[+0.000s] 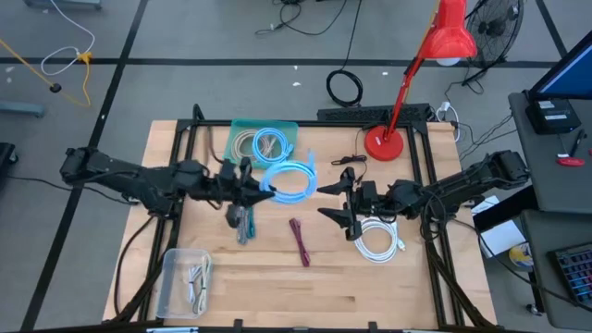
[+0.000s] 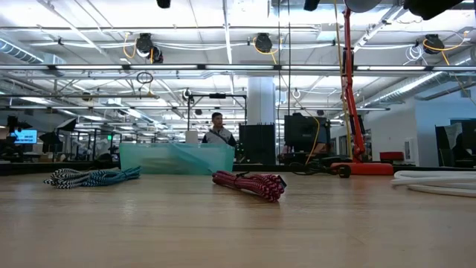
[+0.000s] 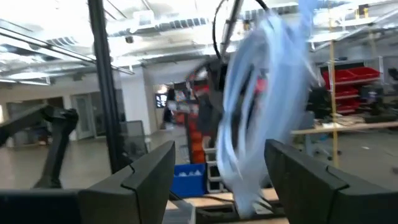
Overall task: Pick & Place USB Port
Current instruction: Put the blue HDMI cable into the green bin
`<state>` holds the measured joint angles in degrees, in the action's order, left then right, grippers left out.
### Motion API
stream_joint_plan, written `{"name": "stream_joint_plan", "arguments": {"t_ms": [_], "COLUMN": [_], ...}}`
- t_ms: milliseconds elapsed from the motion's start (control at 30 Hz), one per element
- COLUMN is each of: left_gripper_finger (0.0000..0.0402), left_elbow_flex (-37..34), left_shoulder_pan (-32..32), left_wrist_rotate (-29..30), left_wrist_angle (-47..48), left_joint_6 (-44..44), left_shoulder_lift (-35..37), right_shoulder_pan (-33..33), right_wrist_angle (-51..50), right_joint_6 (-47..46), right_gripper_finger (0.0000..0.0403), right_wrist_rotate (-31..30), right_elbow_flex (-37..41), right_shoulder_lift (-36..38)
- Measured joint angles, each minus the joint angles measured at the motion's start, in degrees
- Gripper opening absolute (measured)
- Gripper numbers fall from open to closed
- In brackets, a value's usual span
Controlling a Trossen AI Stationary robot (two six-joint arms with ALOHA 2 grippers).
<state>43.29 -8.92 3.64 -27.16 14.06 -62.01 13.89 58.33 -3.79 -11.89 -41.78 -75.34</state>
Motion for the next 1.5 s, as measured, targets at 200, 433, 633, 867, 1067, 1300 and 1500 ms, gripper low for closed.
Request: {"name": "stream_joint_plan", "arguments": {"t_ms": [200,433,633,867,1067,1300,1500], "left_gripper_finger": [0.0032,0.0032,0.0032,0.0032,0.0032,0.0037,0.0109], "left_elbow_flex": [0.18,0.13,0.11,0.44,0.44,0.44,0.44], "left_shoulder_pan": [-2.19,-4.04,-3.33,-1.59,-1.59,-1.61,-2.55], "left_wrist_rotate": [2.60,4.35,4.03,2.34,0.55,0.42,0.87], "left_wrist_angle": [4.29,3.93,-1.11,-2.63,-2.71,-1.59,-1.09], "left_joint_6": [-0.49,-0.92,-0.90,-0.42,0.22,0.90,1.70], "left_shoulder_lift": [3.86,1.08,-3.81,-5.16,-5.16,-5.16,-4.70], "right_shoulder_pan": [-0.39,-1.25,-1.20,-1.20,-1.20,-1.20,-1.18], "right_wrist_angle": [0.01,-0.20,-0.35,-0.73,-0.72,-1.03,-1.93], "right_joint_6": [-0.02,-0.94,-1.07,-1.16,-1.55,-1.70,-1.67], "right_gripper_finger": [0.0243,0.0244,0.0243,0.0243,0.0198,0.0069,0.0046], "right_wrist_rotate": [-0.03,-0.08,-0.04,-0.10,-0.25,-0.25,0.08], "right_elbow_flex": [0.00,0.00,0.00,0.00,0.00,0.00,0.00], "right_shoulder_lift": [-0.03,-0.03,-0.03,-0.03,-0.01,0.00,0.01]}}
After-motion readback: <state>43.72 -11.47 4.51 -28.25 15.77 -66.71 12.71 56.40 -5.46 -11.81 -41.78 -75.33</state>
